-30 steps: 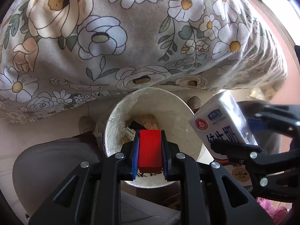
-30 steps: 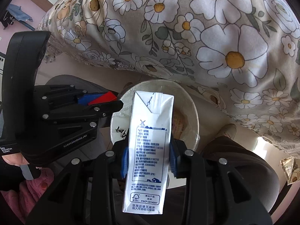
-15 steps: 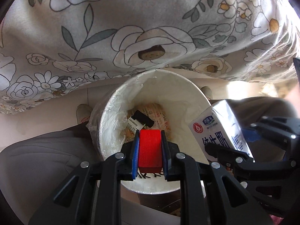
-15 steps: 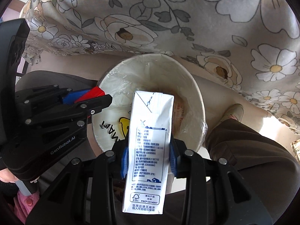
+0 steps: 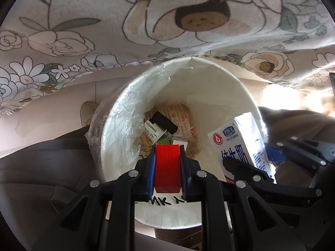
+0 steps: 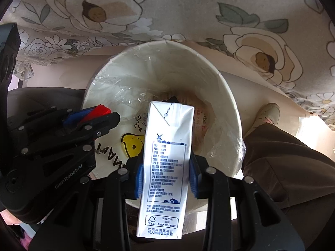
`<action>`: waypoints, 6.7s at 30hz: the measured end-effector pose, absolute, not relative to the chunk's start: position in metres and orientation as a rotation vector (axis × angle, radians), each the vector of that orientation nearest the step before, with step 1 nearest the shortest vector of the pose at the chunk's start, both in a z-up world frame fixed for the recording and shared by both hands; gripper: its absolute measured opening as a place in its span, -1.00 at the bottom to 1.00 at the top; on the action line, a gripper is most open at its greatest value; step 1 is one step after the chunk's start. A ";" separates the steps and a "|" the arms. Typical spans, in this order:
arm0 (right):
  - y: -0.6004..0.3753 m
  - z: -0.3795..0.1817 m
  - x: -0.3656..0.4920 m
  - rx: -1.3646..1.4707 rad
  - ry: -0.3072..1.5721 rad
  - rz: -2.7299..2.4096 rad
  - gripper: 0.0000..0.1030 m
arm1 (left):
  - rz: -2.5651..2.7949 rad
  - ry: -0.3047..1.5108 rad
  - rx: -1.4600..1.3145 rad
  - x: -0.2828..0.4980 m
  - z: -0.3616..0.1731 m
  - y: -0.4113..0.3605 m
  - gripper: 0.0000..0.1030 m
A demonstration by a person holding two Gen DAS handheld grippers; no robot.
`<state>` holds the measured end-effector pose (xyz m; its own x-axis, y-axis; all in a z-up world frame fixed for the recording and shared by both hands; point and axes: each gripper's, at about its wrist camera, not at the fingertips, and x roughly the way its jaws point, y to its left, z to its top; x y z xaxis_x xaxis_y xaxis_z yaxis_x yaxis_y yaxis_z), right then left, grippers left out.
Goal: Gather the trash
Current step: 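Open both tools to drop the red block and milk carton into the bin, then raise both open tools and move toward the pink cup and green toy, then grasp the pink cup with left tool while right tool grasps the green brick, then carry the pink cup and green brick in both tools over the bin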
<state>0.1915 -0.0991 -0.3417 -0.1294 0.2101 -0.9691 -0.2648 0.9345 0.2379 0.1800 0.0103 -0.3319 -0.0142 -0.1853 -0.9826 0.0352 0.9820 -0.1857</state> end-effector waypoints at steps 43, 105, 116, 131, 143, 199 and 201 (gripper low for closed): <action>-0.097 -0.390 0.199 -0.127 1.722 0.391 -0.07 | -0.162 1.716 -0.168 0.192 -0.395 0.006 -0.09; -0.227 0.003 0.208 -0.040 0.853 0.250 0.44 | -0.246 0.777 0.028 0.201 -0.009 0.005 0.78; -0.226 0.057 0.286 0.022 0.733 0.221 0.46 | -0.230 0.685 0.099 0.276 0.032 0.004 0.78; -0.206 0.061 0.418 0.017 0.722 0.183 0.50 | -0.235 0.676 0.114 0.412 0.032 0.010 0.78; -0.198 0.018 0.552 0.058 0.794 0.111 0.50 | -0.306 0.686 0.090 0.538 0.005 -0.002 0.78; -0.209 0.032 0.648 0.148 0.863 0.137 -0.58 | -0.168 0.717 0.090 0.611 0.051 -0.020 0.12; -0.205 0.054 0.632 0.145 0.846 0.156 -0.58 | -0.142 0.703 0.089 0.594 0.072 -0.014 0.12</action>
